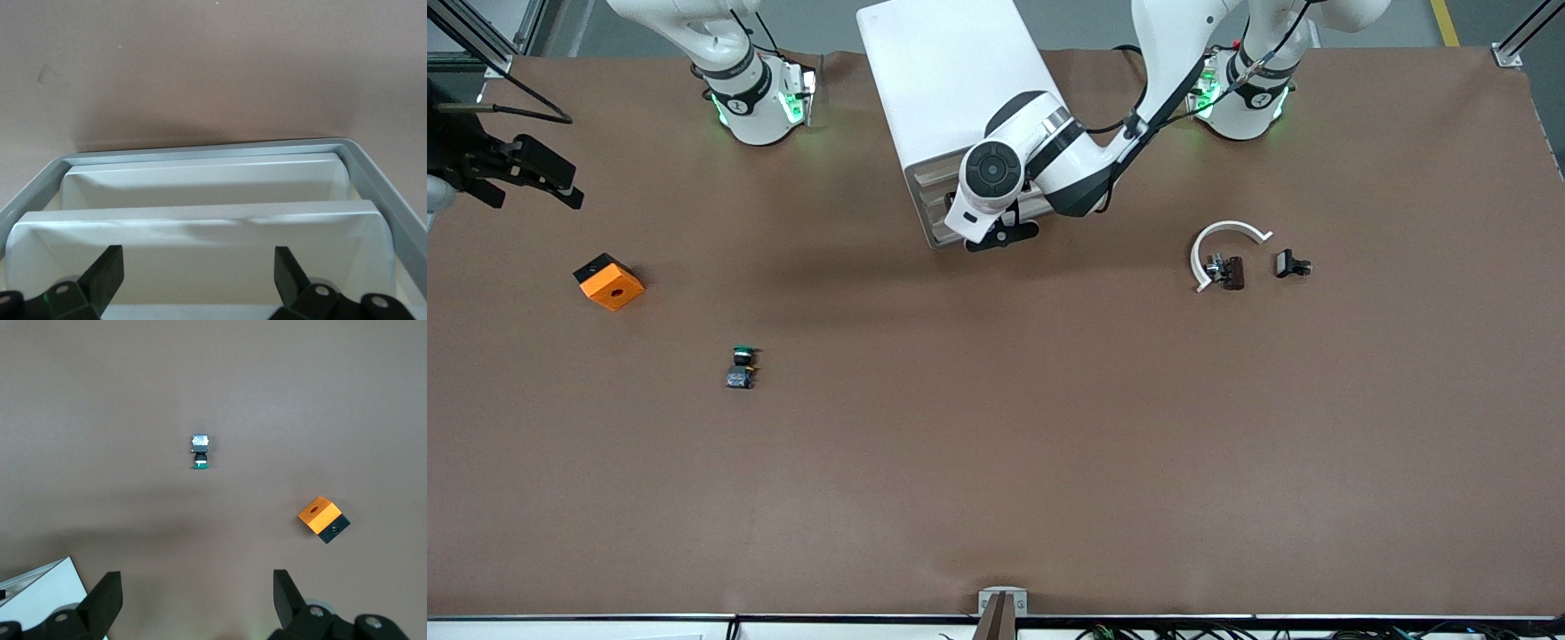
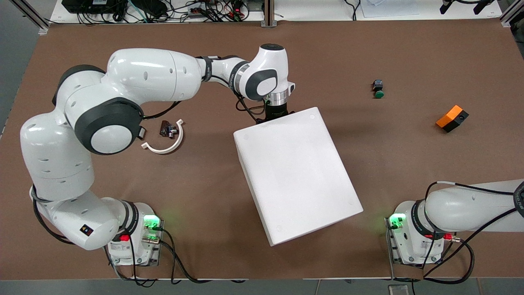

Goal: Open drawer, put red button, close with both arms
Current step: 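Push the drawer closed with the left gripper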

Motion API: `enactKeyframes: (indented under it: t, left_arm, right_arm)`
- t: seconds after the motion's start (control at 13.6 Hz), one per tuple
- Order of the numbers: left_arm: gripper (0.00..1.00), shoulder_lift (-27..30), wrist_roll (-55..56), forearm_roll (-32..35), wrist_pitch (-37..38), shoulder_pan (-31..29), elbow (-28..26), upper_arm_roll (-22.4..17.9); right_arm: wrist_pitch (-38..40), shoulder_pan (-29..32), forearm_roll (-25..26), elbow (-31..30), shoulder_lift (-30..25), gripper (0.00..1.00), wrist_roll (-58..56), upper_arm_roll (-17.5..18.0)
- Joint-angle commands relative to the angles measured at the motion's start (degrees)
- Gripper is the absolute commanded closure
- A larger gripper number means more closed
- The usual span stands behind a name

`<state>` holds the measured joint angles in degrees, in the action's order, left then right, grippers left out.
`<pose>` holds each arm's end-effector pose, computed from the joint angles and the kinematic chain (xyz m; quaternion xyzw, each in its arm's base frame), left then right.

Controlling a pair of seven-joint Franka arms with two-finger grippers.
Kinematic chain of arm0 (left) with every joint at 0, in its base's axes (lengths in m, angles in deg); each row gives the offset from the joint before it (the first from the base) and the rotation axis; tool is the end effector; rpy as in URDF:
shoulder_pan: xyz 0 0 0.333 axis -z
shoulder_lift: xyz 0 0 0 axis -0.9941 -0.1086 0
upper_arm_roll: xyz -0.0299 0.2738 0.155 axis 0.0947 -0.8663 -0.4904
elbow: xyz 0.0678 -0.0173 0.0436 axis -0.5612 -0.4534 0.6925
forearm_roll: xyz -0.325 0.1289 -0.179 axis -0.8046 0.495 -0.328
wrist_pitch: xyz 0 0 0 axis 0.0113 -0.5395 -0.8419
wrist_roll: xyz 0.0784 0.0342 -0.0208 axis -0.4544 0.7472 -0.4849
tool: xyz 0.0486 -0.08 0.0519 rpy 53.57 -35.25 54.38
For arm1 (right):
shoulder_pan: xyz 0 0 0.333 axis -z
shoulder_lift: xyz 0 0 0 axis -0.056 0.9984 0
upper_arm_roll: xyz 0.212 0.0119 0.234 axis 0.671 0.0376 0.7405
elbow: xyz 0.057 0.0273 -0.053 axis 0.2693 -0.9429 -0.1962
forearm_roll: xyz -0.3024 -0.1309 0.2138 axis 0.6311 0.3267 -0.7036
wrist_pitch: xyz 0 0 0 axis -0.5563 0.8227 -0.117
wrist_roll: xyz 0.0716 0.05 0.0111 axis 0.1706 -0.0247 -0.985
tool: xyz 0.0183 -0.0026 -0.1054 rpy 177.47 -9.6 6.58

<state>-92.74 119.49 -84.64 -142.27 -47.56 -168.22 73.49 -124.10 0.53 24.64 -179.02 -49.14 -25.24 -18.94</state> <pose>0.3560 -0.5386 0.2695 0.9636 0.1285 -0.2342 0.0055 0.5102 0.0068 0.6514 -0.9998 0.0185 0.0044 0.0095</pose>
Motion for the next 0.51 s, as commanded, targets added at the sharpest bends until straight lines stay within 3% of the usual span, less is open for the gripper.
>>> enactKeyframes:
  t: [0.0,0.22,0.44]
  left_arm:
    - [0.00,0.74,0.62,-1.98,0.06,0.36,-1.06,0.49]
    - [0.00,0.91,0.45,-1.45,0.06,-2.18,-0.36,-0.30]
    - [0.00,1.17,-0.26,1.00,0.06,-9.20,1.30,-0.39]
  right_arm:
    - [0.84,0.75,0.86,1.01,0.23,0.00,-0.69,0.73]
    - [0.84,0.66,0.95,1.01,0.23,0.00,-0.78,0.73]
    - [0.75,0.66,1.39,1.01,0.23,0.00,-0.87,0.73]
